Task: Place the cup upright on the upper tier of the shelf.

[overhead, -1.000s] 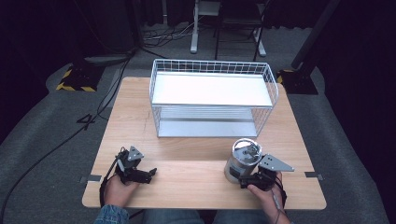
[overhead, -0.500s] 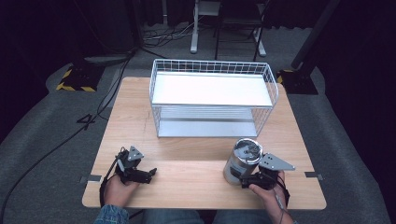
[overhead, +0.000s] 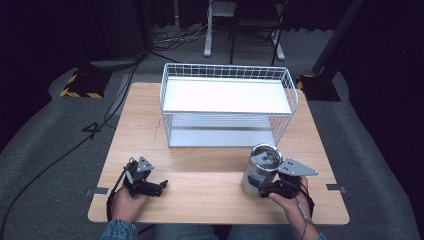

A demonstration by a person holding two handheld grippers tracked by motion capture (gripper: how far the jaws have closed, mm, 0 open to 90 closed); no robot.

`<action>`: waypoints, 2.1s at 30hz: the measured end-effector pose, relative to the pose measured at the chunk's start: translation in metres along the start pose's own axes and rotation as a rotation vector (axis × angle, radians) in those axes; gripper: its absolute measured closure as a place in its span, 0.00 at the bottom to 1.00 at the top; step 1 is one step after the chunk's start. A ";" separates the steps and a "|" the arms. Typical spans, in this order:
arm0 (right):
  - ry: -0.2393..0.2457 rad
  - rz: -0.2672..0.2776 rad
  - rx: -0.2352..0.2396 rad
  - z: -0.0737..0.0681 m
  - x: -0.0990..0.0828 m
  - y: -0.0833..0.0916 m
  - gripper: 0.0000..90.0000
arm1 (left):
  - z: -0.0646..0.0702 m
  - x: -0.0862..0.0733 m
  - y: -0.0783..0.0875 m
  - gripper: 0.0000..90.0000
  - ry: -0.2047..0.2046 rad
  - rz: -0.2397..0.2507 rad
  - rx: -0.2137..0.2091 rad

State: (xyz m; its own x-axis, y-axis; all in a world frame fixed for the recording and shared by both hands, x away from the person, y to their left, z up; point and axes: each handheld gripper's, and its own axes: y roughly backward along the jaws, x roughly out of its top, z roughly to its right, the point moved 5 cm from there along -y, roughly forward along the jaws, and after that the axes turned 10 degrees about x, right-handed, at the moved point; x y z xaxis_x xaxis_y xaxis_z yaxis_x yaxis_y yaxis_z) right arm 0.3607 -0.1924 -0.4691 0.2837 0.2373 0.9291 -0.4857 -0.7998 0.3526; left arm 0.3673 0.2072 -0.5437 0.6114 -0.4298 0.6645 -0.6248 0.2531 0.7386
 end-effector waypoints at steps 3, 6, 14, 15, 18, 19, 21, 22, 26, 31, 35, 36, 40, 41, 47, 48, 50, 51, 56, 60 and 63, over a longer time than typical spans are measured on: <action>-0.001 -0.004 0.000 0.001 0.004 0.002 0.04 | 0.000 0.000 0.000 0.01 -0.007 0.001 0.001; 0.000 -0.015 -0.006 0.004 0.014 0.006 0.04 | 0.000 0.000 0.000 0.01 -0.005 0.001 0.001; 0.000 -0.017 -0.020 0.011 0.040 0.016 0.04 | 0.000 0.000 0.000 0.01 -0.001 0.003 0.000; -0.002 -0.019 -0.023 0.012 0.042 0.017 0.04 | 0.000 0.000 0.000 0.01 -0.001 0.003 0.000; 0.000 -0.014 -0.027 0.015 0.052 0.020 0.04 | 0.000 0.000 0.000 0.01 -0.001 0.003 0.000; 0.004 -0.015 -0.029 0.016 0.055 0.021 0.04 | 0.000 0.000 0.000 0.01 -0.001 0.003 0.000; 0.012 -0.015 -0.032 0.018 0.062 0.023 0.04 | 0.001 0.000 0.000 0.01 0.006 -0.001 -0.003; 0.012 -0.020 -0.038 0.019 0.066 0.024 0.04 | 0.000 0.000 0.000 0.01 -0.001 0.000 -0.002; 0.020 -0.030 -0.048 0.024 0.081 0.029 0.04 | 0.000 0.000 0.000 0.01 0.004 -0.001 -0.003; 0.033 -0.021 -0.061 0.029 0.101 0.035 0.04 | 0.001 0.001 -0.001 0.01 0.009 0.001 0.000; 0.049 -0.015 -0.071 0.031 0.116 0.038 0.04 | 0.001 0.001 -0.001 0.01 0.009 0.001 0.000; 0.058 -0.014 -0.076 0.033 0.125 0.038 0.04 | 0.001 0.001 -0.001 0.01 0.009 0.001 0.000; 0.076 -0.008 -0.086 0.036 0.144 0.039 0.04 | 0.001 0.001 -0.001 0.01 0.009 0.001 0.000; 0.080 -0.006 -0.087 0.037 0.148 0.039 0.04 | 0.001 0.001 -0.001 0.01 0.008 0.002 0.001; 0.106 0.010 -0.097 0.039 0.179 0.040 0.04 | 0.001 0.000 0.000 0.01 0.013 0.004 0.005; 0.109 0.012 -0.099 0.039 0.182 0.039 0.04 | 0.001 0.000 0.000 0.01 0.015 0.003 0.006; 0.121 0.019 -0.101 0.041 0.194 0.037 0.04 | 0.001 0.000 0.000 0.01 0.017 0.004 0.007; 0.121 0.019 -0.101 0.041 0.194 0.037 0.04 | 0.001 0.000 0.000 0.01 0.017 0.004 0.007; 0.111 0.034 -0.090 0.047 0.220 0.025 0.04 | 0.002 0.000 0.000 0.01 0.019 0.002 0.009; 0.105 0.043 -0.094 0.054 0.234 0.013 0.04 | 0.002 0.000 0.000 0.01 0.019 0.002 0.009; 0.112 0.046 -0.108 0.060 0.244 0.002 0.04 | 0.002 0.000 0.000 0.01 0.019 0.002 0.008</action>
State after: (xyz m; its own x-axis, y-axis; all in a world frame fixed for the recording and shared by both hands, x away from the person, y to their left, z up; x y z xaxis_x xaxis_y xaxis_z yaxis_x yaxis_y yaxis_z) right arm 0.4787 -0.1694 -0.2483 0.1682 0.2660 0.9492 -0.5843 -0.7486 0.3133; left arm 0.3665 0.2059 -0.5440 0.6188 -0.4129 0.6683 -0.6302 0.2470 0.7361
